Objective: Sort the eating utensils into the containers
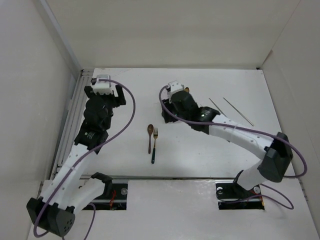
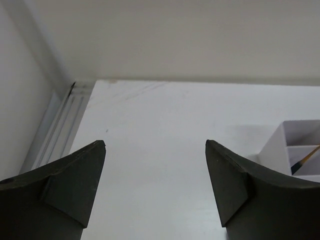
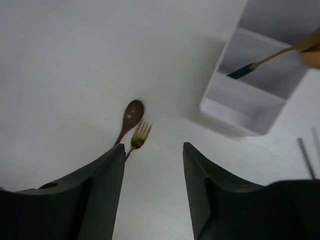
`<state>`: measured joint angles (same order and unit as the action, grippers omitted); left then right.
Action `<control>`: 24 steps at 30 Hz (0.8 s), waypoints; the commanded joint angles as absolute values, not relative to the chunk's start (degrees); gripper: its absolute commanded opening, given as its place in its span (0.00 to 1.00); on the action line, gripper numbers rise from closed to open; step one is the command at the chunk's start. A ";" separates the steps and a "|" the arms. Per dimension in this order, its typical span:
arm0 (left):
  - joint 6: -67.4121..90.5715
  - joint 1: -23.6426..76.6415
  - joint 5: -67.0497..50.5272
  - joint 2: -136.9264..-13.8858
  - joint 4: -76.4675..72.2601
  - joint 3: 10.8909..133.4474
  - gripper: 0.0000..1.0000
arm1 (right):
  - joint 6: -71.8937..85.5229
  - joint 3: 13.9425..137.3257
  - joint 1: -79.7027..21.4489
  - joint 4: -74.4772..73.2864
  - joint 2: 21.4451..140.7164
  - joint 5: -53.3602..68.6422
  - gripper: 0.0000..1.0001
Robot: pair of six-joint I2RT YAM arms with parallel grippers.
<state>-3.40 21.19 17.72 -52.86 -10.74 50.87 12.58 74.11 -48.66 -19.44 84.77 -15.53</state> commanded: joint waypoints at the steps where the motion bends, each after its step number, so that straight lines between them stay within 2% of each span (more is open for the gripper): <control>1: 0.52 20.31 26.45 -44.86 -0.80 46.24 0.79 | 30.97 73.65 -51.93 -22.50 91.37 -11.07 0.56; 2: 1.31 20.30 27.33 -43.35 1.38 45.01 0.79 | 33.98 74.61 -52.90 -24.50 93.15 -11.07 0.60; 5: 3.43 20.30 30.32 -38.52 8.15 45.00 0.82 | 39.18 76.89 -55.72 -25.04 99.29 -11.07 0.60; 8: 3.43 19.00 35.41 -33.34 8.88 45.53 0.83 | 41.30 77.61 -57.12 -26.36 103.87 -12.39 0.58; 14: 4.83 14.59 30.42 -29.71 8.09 43.51 0.83 | 41.31 75.77 -59.24 -26.37 106.00 -13.62 0.53; 20: 5.54 12.57 29.09 -28.57 7.56 42.98 0.84 | 44.38 69.97 -61.34 -21.45 106.61 -11.78 0.53; 24: 5.54 11.96 29.09 -28.56 7.56 42.36 0.84 | 45.34 72.50 -63.02 -23.98 109.06 -13.71 0.53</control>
<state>4.89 12.75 29.61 -29.28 8.82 42.85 43.00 70.37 -61.45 -24.73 107.70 -12.16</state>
